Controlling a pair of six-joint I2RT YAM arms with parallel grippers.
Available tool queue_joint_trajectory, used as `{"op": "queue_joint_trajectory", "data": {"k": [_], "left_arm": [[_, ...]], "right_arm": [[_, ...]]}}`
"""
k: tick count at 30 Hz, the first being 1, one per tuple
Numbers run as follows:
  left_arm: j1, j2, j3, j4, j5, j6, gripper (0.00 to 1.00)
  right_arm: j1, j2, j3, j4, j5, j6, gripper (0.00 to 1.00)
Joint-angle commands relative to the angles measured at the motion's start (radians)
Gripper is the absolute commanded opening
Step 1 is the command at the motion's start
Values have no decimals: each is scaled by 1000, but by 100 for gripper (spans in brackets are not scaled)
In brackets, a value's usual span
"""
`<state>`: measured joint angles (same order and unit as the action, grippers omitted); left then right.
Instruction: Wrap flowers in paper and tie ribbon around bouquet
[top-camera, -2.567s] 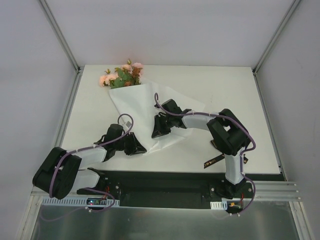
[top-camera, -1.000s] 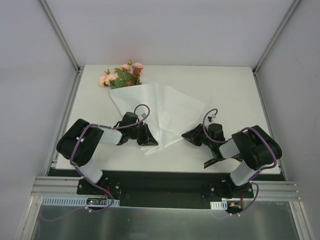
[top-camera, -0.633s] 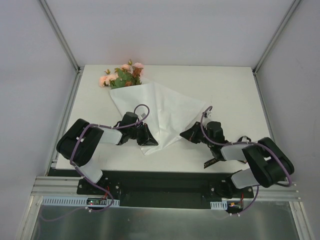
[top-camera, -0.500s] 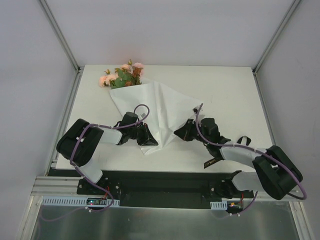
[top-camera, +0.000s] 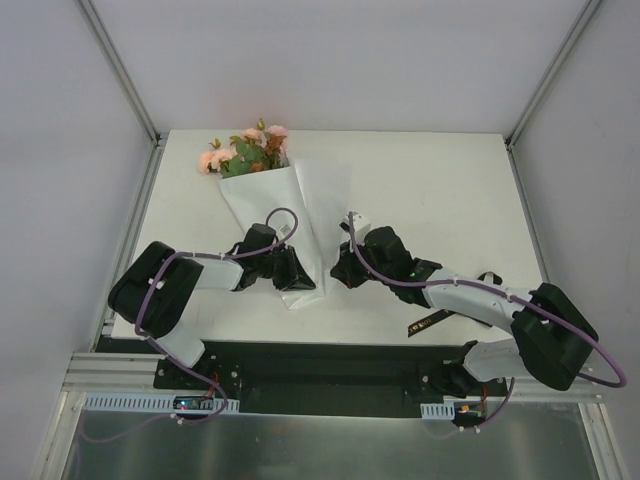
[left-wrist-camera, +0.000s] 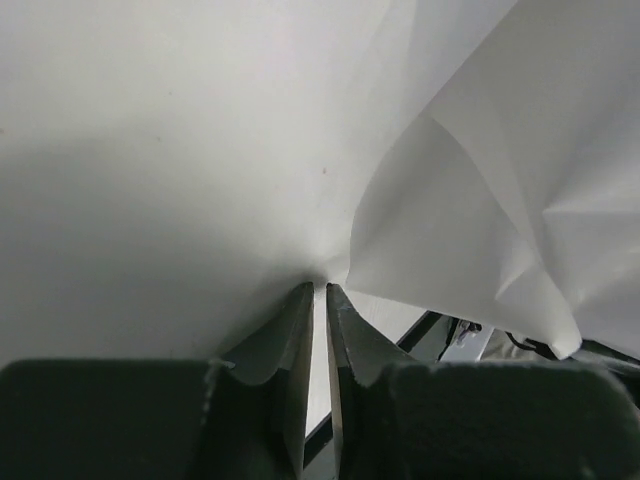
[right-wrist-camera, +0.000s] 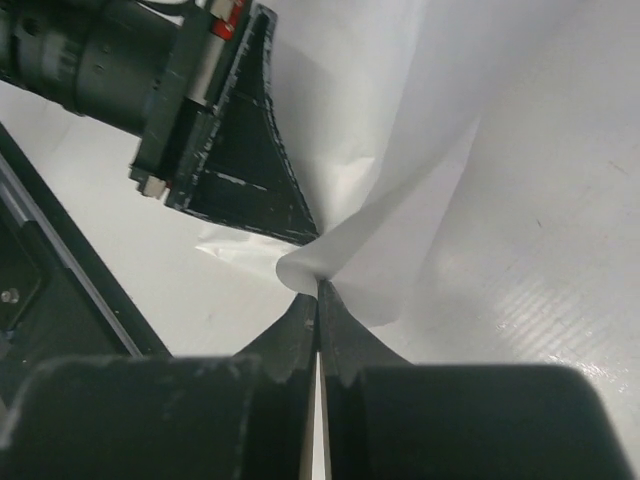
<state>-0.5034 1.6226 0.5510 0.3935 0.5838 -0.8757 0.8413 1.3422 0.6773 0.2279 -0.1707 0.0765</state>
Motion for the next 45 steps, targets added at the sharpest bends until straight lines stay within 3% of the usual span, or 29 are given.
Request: {"op": "queue_joint_trajectory", "data": {"k": [1, 11, 21, 26, 30, 38, 45], "left_arm": [[0, -58, 16, -47, -47, 14, 11], [61, -60, 133, -142, -124, 52, 11], [74, 155, 288, -98, -144, 46, 10], [75, 203, 239, -35, -196, 37, 10], [75, 226, 225, 2, -145, 34, 11], [86, 89, 159, 19, -98, 27, 21], [120, -90, 78, -47, -75, 35, 24]], "right_arm": [[4, -31, 24, -74, 37, -72, 1], [5, -52, 39, -113, 56, -70, 1], [31, -40, 73, -99, 8, -50, 1], [77, 18, 126, -70, -13, -26, 1], [91, 87, 153, -30, -64, 5, 1], [94, 141, 174, -41, -58, -6, 1], [94, 166, 208, -79, -88, -34, 1]]}}
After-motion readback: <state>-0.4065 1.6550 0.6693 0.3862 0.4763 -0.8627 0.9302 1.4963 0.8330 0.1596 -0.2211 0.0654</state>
